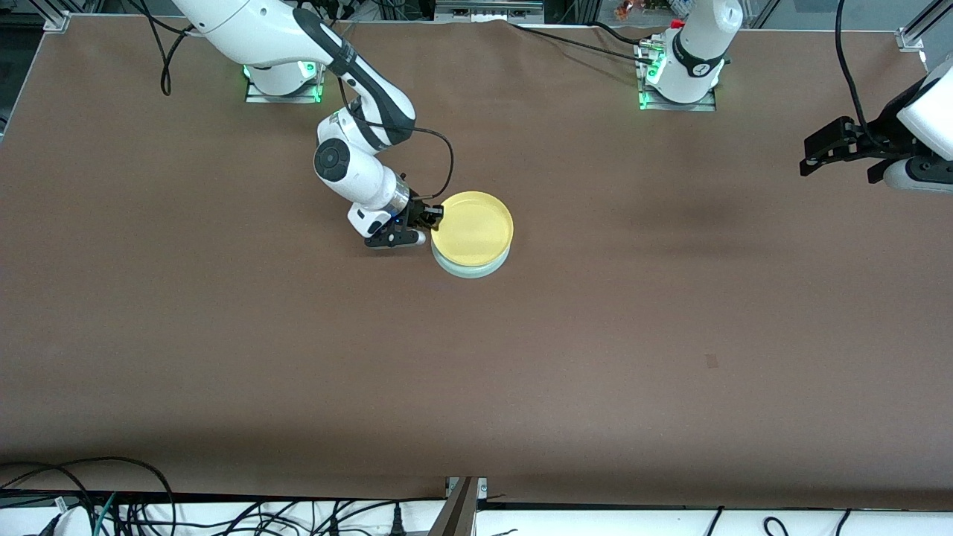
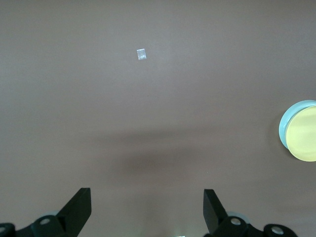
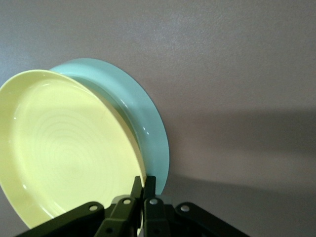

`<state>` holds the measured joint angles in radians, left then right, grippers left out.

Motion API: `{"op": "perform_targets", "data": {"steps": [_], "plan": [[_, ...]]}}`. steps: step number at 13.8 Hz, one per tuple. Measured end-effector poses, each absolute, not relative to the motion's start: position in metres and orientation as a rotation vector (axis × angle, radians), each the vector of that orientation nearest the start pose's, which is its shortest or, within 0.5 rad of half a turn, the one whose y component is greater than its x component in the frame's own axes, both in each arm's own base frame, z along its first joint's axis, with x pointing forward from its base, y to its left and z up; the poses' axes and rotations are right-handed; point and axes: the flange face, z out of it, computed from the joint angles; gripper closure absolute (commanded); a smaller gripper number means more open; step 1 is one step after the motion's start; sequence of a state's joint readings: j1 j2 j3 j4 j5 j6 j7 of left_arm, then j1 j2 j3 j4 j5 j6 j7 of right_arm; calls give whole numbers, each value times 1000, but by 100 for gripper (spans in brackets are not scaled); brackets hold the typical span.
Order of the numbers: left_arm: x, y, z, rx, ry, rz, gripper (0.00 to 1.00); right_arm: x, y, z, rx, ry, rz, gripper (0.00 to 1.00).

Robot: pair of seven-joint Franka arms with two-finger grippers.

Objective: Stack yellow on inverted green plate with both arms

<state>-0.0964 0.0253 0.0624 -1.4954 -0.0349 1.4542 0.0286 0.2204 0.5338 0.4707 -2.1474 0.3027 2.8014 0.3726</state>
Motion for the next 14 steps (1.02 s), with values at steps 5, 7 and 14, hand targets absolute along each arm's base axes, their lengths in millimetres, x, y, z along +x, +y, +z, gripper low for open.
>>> {"op": "perform_targets", "data": {"steps": [5,7,14], "plan": [[553,-2,640,-3175,43,51,0,464,353,187,-2770,68,56,100],[555,2,642,-3175,32,16,0,464,353,187,-2769,68,52,100],[567,1,637,-3173,31,-46,0,462,358,187,-2763,60,28,100]]}}
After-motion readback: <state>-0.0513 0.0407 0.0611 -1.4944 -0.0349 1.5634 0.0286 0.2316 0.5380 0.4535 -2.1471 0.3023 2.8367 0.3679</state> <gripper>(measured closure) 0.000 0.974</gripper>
